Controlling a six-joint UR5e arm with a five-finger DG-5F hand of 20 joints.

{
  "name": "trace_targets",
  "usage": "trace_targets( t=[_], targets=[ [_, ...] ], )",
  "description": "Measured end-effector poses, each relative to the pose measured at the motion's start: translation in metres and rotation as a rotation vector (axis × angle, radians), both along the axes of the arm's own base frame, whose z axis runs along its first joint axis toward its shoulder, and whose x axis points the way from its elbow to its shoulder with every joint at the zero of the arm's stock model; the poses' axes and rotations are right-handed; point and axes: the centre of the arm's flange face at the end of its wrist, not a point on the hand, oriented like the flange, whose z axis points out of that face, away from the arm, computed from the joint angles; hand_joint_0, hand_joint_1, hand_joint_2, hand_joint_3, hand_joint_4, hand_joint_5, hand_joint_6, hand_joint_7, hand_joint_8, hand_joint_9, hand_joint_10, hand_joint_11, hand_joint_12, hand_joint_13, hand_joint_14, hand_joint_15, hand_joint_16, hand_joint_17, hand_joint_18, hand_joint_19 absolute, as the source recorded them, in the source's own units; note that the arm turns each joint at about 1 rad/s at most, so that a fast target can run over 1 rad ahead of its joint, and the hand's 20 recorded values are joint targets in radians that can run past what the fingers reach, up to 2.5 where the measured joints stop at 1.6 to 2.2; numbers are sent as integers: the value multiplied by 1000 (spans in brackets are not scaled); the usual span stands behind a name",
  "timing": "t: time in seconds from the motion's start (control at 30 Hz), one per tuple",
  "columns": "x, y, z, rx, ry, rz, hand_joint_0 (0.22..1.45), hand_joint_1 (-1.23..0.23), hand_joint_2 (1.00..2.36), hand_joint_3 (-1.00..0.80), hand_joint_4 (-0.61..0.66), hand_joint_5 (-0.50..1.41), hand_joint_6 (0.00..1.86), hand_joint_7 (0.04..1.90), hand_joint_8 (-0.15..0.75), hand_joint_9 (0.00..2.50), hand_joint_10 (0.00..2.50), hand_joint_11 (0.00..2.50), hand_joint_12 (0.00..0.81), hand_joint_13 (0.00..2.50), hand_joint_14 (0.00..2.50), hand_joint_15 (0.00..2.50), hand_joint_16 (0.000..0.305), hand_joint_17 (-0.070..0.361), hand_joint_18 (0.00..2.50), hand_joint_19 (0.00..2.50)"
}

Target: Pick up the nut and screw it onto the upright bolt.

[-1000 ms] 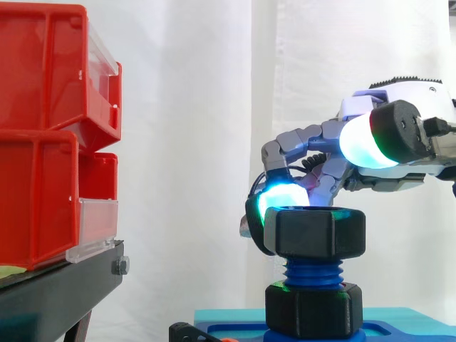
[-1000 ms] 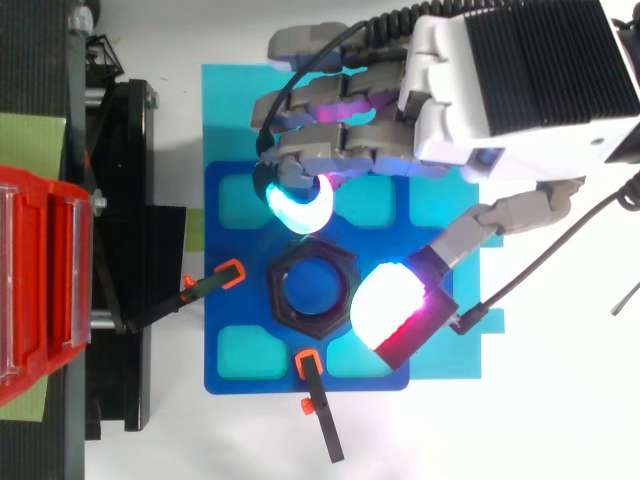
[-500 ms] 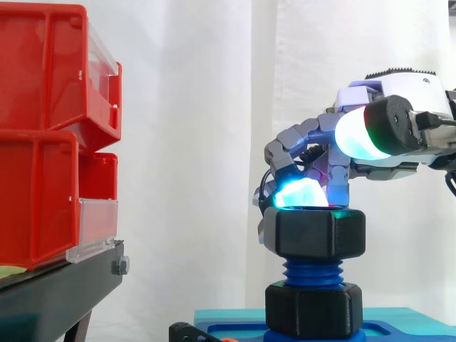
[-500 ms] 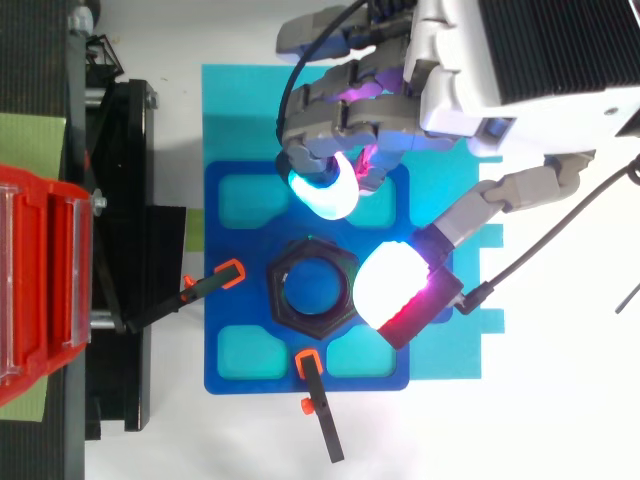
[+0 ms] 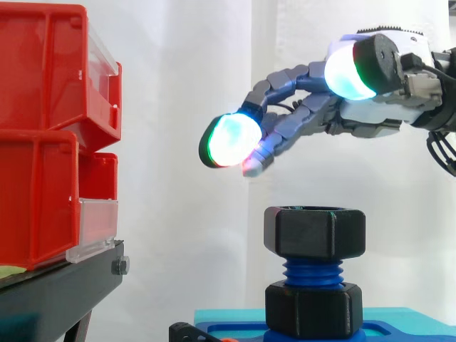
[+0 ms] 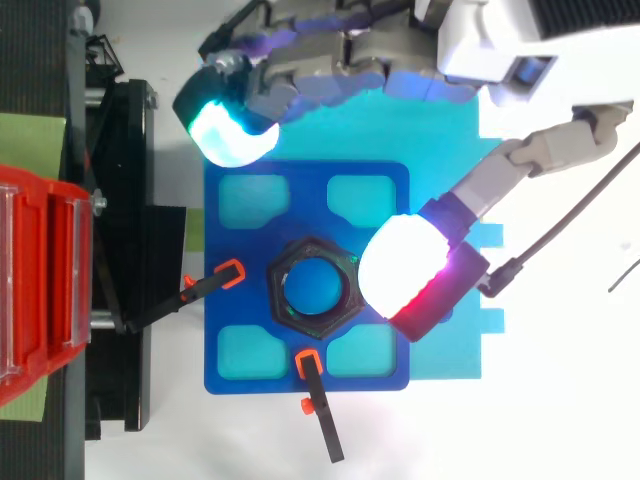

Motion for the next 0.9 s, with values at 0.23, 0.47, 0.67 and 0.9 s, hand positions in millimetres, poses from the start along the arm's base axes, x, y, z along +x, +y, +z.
trace_targets(
  t=[0.23,0.47,0.67,0.9],
  targets=[
    [4,12,1,11,-17,17,448,-320,1000,-500,127,-188,501,569,224,470,0,0,340,161,0,0,43,97,0,0],
    [4,30,-3,30,18,38,446,-313,1000,-500,128,-190,501,570,226,443,0,0,341,147,0,0,44,99,0,0],
    [-1,40,-20,35,65,35,446,-311,1000,-500,137,-186,501,583,230,446,0,0,341,147,0,0,44,99,0,0],
    [-3,43,-35,52,71,13,448,-310,1000,-500,146,-181,501,609,234,451,0,0,341,153,0,0,44,98,0,0]
  ],
)
